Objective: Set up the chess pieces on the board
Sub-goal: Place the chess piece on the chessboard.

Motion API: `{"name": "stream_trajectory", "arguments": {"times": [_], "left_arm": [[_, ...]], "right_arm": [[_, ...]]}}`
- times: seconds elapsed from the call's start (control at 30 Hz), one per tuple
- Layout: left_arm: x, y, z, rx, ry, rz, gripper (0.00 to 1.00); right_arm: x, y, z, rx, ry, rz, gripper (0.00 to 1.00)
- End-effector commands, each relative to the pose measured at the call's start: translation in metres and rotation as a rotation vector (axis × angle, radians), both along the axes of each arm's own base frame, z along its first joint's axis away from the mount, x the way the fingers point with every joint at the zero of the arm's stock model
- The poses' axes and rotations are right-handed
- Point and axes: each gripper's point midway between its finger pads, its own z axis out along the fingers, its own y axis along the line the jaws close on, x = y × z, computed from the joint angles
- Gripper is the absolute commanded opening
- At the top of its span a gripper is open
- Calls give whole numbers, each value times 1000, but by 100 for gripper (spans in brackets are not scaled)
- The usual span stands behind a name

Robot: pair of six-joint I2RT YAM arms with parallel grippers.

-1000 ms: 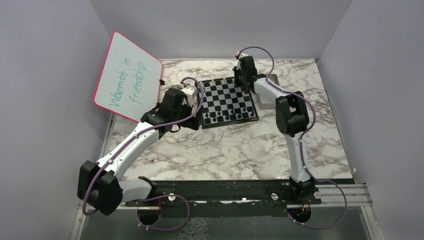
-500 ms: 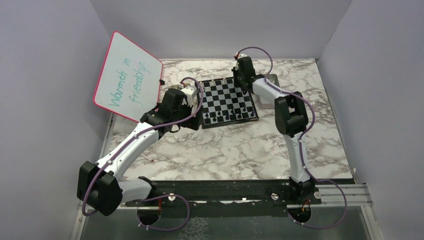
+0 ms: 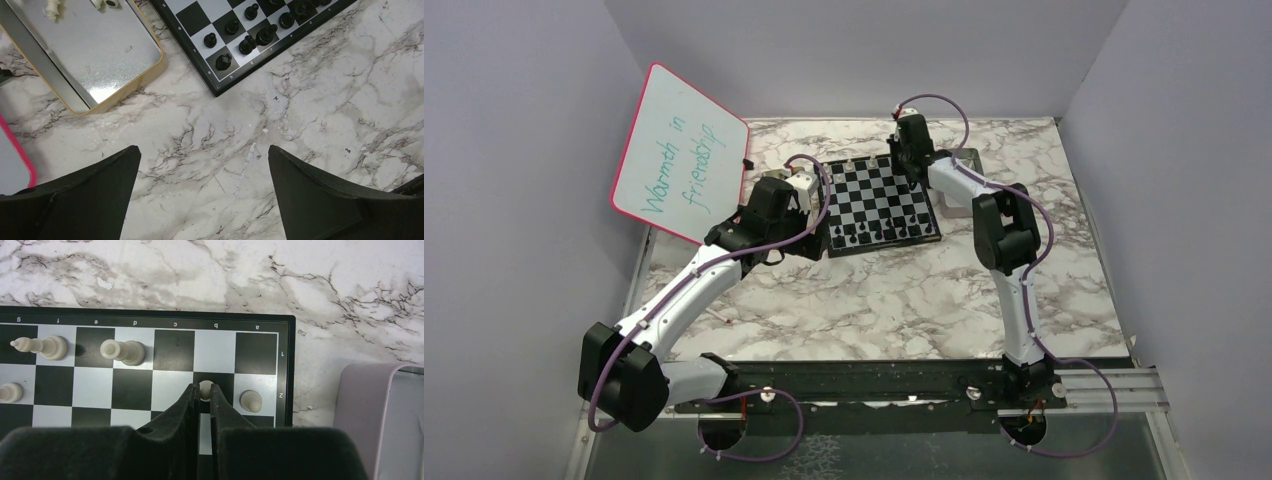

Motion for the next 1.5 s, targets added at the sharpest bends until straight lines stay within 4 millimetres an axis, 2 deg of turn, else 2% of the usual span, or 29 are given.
{"name": "stream_trajectory", "arguments": {"times": [0.0, 0.3, 0.53, 0.77, 0.83, 1.47], "left_arm": [[0, 2, 4, 12, -13, 5, 99], [-1, 3, 2, 15, -9, 11, 99], [-2, 3, 1, 13, -4, 10, 99], [-1, 2, 0, 10, 1, 6, 99], [-2, 1, 1, 8, 0, 4, 99], [-4, 0, 1, -2, 4, -5, 99]], "right_arm": [[-25, -20, -28, -96, 116, -30, 14], [-29, -18, -36, -82, 131, -30, 14], [-27, -10, -40, -47, 143, -17, 19], [-17, 2, -20, 13, 113, -10, 35], [-15, 4, -18, 20, 116, -10, 37], [-22, 6, -31, 39, 154, -8, 28]]}}
